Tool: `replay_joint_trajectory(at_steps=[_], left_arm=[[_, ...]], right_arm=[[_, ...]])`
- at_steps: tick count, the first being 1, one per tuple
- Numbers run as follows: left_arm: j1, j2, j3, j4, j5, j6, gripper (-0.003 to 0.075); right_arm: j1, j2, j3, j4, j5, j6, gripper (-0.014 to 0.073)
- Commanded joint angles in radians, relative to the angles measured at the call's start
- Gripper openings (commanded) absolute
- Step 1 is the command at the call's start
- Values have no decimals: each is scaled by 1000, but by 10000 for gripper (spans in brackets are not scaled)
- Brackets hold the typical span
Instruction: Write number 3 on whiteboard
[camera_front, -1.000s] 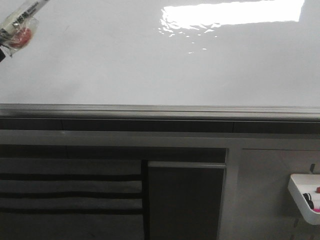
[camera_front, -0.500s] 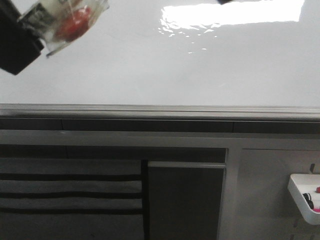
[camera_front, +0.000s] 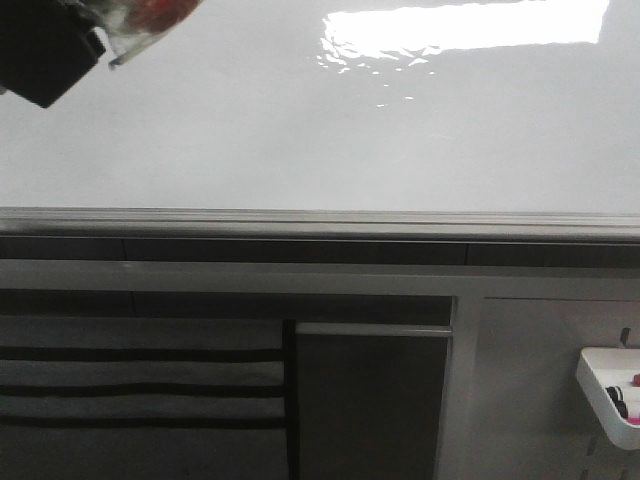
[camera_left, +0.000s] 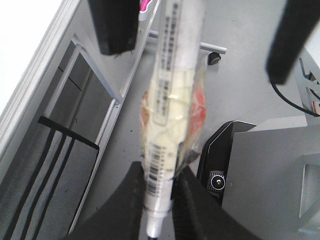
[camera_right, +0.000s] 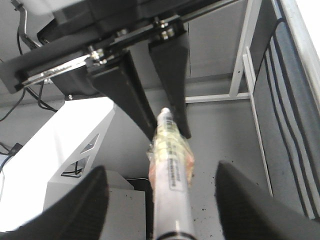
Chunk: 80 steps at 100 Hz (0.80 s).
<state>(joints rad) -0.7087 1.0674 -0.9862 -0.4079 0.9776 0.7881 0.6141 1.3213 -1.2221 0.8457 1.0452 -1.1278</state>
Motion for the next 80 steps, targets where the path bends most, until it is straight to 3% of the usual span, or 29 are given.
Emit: replay_joint_trajectory(at_steps=[1,41,66,80], left_arm=[[-8,-20,-36,-32,-37,2,-18],[-8,-20,-36,-32,-41,2,-18],[-6,-20,-36,-32,-41,2,-18],[-6,-20,-36,-32,-43,2,13]], right_arm=[[4,-21,-34,55,-17,-14,325],[7,3,-35,57,-39,-14,313],[7,3,-35,57,-18,-14,89],[7,3,-35,57,-11,-14,45]])
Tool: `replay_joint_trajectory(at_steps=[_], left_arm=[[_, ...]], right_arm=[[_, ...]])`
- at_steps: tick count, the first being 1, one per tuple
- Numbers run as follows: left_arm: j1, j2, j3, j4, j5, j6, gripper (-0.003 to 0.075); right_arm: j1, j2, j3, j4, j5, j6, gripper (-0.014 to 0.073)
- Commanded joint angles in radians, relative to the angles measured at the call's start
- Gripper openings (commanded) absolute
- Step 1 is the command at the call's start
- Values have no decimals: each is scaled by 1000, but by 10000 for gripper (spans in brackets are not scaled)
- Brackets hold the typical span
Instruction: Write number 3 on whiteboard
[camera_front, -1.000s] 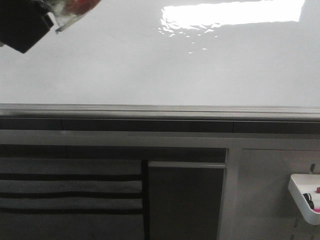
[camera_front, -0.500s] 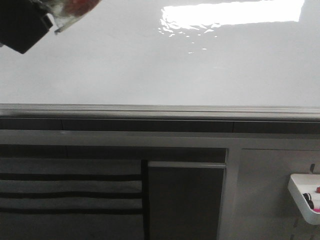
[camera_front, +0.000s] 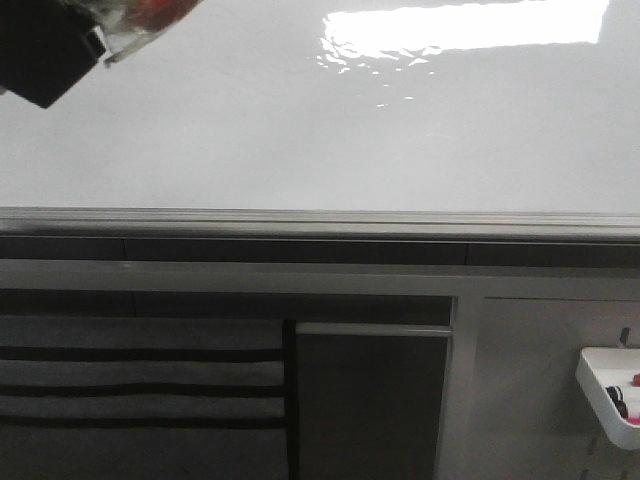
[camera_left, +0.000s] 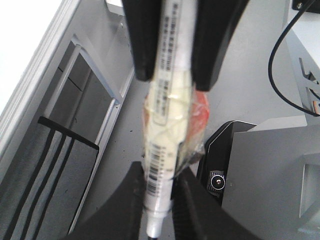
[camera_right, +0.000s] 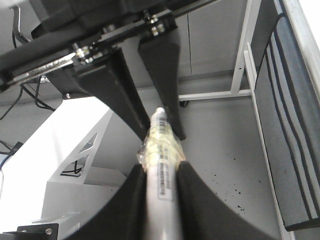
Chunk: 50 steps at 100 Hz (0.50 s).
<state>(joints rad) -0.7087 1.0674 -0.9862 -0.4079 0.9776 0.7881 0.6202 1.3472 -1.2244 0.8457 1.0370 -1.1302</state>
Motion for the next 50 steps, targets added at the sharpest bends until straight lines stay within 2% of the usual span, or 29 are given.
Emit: replay_joint_trajectory(at_steps=[1,9,21,31,38,50], left_arm=[[-6,-20,-36,-32,-43,2,17],[-6,-20,-36,-32,-45,2,100],[-6,-21,-38,-10,-56,2,289],[-6,-25,-59,21,-56,-2,415],[-4,-32,-76,35,-56,-5,455],[4,-64,-93,81,-56,-37,454]], right_arm=[[0,-23,-33,57,-3,-12,45],[0,-23,-33,55,-3,-12,45],[0,-23,-33,34,-3,-12,45],[0,-25,-33,12,-9,-12,45],[0,-30,-38,-9,-19,-2,45],[-4,-53,-56,-114,-49,98,45]])
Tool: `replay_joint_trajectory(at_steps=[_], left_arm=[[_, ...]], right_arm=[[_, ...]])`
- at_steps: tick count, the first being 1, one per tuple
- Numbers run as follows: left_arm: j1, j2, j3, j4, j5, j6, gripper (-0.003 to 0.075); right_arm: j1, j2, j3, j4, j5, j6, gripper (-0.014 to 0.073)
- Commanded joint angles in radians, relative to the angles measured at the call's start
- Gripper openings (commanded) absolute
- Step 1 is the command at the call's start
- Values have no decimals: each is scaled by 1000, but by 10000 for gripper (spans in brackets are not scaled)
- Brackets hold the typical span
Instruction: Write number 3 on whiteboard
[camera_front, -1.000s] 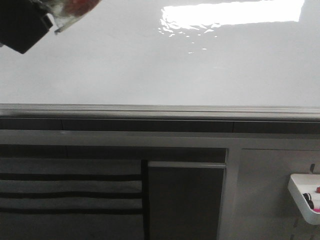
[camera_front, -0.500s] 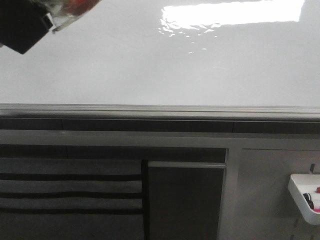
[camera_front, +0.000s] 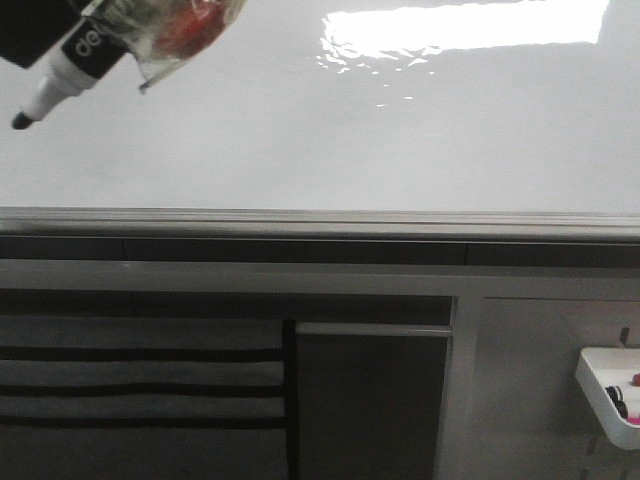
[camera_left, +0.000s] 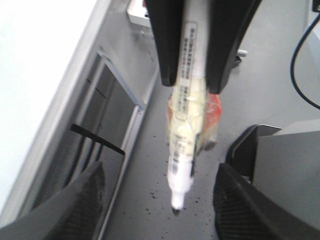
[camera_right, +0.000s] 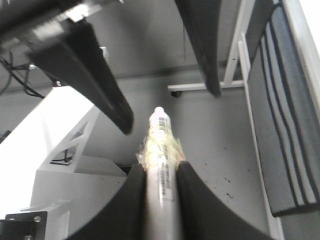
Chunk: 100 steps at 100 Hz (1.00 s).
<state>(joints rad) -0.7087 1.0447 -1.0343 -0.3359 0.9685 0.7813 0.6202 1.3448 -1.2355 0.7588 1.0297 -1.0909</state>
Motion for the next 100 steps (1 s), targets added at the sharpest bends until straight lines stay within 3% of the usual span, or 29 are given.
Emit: replay_joint_trajectory(at_steps=[1,31,55,75,100], left_arm=[[5,-44,-46,14,-47,-38,454],[140,-188,-43,133,-37,-237,454],[300,-286,46,135,-70,-347,454],[408,-309,159,129,-159,-366,454],[423,-305,178,127,-176,-366,454]], right_arm=[[-8,-55,-48,-43,-44,74,45],[-149,-207,-35,-285,-37,376,45],[-320,-359,138,-310,-186,535,45],[-362,-430,280,-310,-308,544,45],[-362,-395,296,-243,-378,544,45]])
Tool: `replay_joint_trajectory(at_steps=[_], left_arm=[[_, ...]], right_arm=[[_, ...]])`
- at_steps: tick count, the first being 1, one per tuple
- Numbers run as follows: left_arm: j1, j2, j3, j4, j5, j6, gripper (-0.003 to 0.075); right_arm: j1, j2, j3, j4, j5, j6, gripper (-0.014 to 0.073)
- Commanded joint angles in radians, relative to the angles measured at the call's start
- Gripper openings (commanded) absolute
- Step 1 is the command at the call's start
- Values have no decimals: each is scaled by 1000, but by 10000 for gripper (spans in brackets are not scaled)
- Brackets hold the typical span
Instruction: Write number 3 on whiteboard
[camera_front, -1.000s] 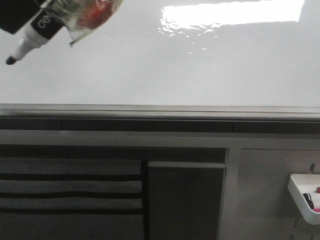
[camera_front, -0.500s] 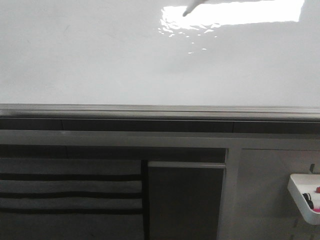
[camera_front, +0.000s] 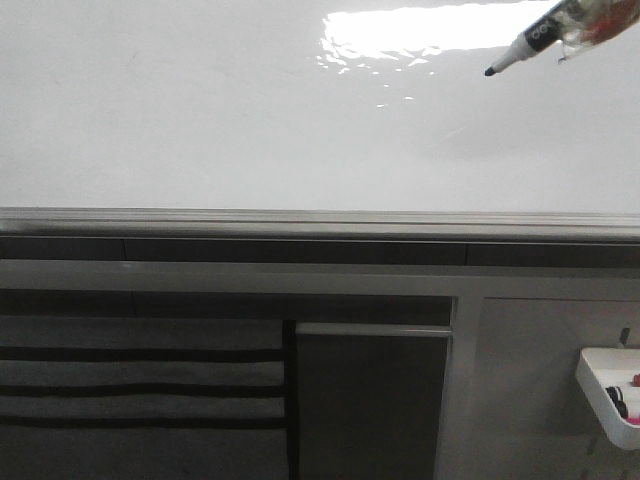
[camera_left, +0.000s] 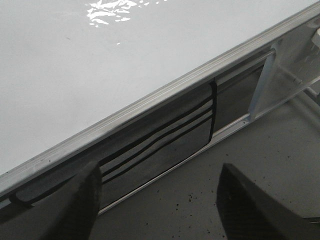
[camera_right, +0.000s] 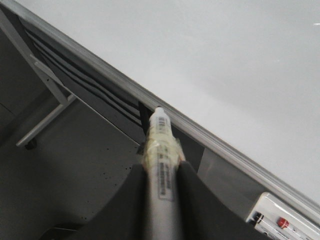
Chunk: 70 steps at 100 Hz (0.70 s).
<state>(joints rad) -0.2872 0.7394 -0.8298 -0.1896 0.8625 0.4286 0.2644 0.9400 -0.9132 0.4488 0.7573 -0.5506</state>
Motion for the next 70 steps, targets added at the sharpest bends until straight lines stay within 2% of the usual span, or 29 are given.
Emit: replay_joint_trajectory(at_steps=[1,18,42,57,70], left_arm=[[2,1,-26,-19,-70,-13,454],[2,1,-26,-21,-70,-13,454],[2,1,-26,-27,-69,-13,454],[2,1,-26,-27,-69,-13,454],[2,1,-26,-27,-69,-13,452]], right_arm=[[-6,14,-26,77,-115,3,45],[-6,106,-91,144,-109,3,45],[27,306,-279,142,-24,3,45],[71,401,-356,113,-64,3,45],[99,459,-378,69,-158,3,45]])
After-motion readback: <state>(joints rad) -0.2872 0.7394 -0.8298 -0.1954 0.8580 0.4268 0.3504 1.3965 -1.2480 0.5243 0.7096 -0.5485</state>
